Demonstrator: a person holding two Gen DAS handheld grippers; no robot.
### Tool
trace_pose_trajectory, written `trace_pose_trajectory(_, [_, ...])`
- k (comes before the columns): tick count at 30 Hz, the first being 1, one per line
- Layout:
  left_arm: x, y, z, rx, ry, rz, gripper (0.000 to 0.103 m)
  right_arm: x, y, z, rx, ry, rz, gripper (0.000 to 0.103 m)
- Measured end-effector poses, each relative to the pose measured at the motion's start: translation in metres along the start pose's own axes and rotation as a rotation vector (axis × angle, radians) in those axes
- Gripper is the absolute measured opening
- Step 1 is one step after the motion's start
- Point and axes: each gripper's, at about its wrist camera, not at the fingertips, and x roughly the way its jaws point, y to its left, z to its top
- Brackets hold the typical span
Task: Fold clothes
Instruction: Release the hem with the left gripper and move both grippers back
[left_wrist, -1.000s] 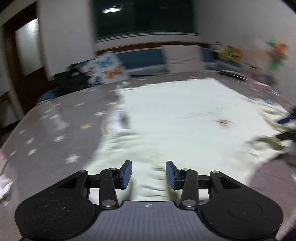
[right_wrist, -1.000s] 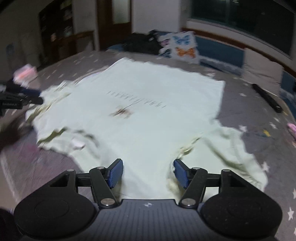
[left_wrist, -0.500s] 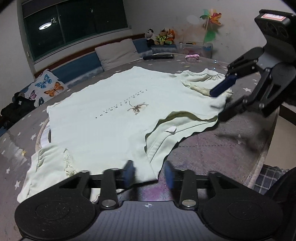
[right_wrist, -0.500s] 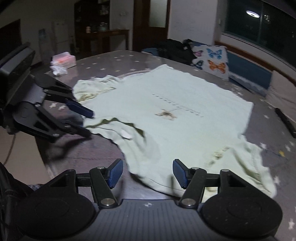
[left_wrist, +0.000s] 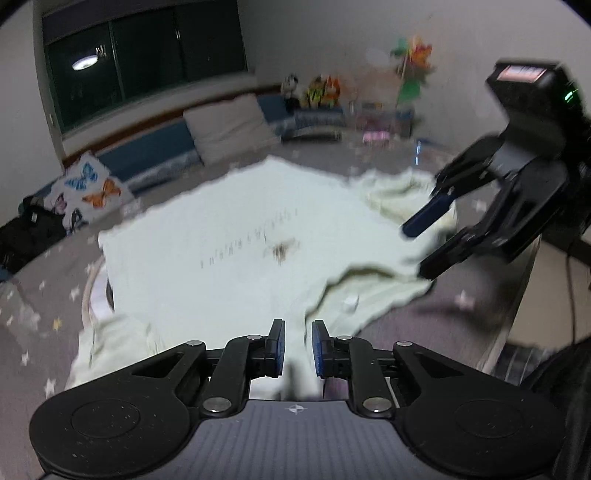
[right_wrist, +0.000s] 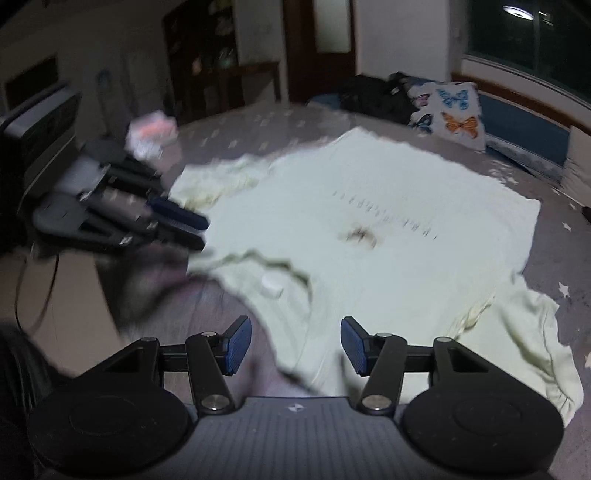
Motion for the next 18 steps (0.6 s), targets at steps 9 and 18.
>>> trace_pose_trajectory(9, [0.059,0.005,0.019,-0.118,0.003,-0.006,0.016,0.033,0.007,-0.003,-0.017,0.033,0.040,0.055])
trace_pose_trajectory(18, [0.077,-0.005,0.008,-0.084,0.039,-0.024,0.016,-0.018,-0.042,-0.016,0.188,-0.097,-0.124,0.056])
